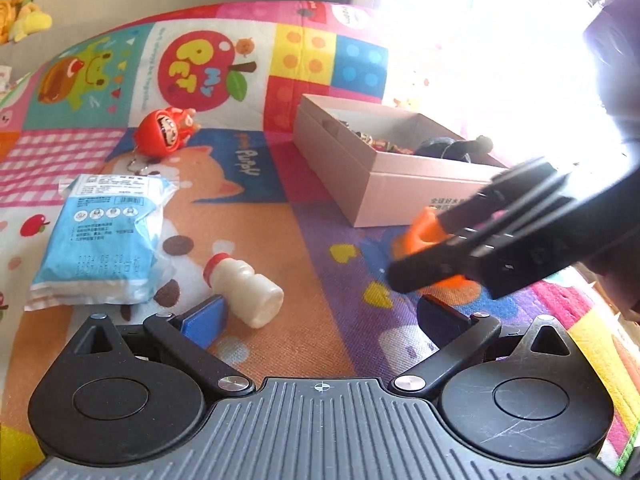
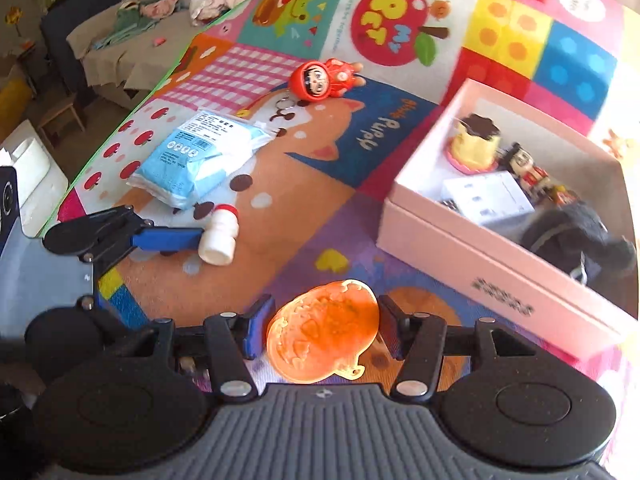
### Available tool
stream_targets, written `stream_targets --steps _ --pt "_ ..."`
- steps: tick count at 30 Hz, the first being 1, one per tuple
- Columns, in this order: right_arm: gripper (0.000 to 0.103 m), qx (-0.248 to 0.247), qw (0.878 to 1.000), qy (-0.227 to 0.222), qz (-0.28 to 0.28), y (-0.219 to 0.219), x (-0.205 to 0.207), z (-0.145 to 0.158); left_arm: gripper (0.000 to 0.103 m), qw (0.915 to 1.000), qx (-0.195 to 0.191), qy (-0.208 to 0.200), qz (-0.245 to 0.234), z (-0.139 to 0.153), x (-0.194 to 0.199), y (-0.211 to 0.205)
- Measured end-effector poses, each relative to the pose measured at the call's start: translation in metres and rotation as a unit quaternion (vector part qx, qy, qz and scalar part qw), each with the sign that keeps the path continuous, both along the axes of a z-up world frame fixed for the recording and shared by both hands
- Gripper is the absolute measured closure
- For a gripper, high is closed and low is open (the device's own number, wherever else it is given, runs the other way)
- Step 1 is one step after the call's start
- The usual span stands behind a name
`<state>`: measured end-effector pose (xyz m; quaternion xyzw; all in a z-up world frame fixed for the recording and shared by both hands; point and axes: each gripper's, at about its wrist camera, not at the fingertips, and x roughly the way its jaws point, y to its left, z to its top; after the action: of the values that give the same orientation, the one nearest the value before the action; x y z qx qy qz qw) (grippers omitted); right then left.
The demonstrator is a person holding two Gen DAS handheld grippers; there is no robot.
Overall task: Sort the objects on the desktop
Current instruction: 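Carry the orange toy with the right tool toward the pink box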
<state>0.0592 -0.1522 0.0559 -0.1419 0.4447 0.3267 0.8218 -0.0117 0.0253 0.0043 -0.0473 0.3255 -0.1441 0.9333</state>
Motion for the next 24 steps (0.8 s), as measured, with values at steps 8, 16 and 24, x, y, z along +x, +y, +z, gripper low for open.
stream_targets --steps 8,16,24 --pt "0.019 0.047 0.989 -0.019 -0.138 -0.088 0.006 -0.010 0.000 0.9989 0.044 0.010 0.015 -0.001 0.002 -0.011" --pt "0.004 -0.046 0.972 -0.169 -0.159 -0.118 0.039 -0.035 0.000 0.9977 0.060 0.014 0.027 -0.002 0.005 -0.014" --pt "0.000 0.019 0.977 -0.162 -0.135 -0.083 0.063 -0.037 0.000 0.9977 0.061 0.016 0.026 -0.002 0.006 -0.014"
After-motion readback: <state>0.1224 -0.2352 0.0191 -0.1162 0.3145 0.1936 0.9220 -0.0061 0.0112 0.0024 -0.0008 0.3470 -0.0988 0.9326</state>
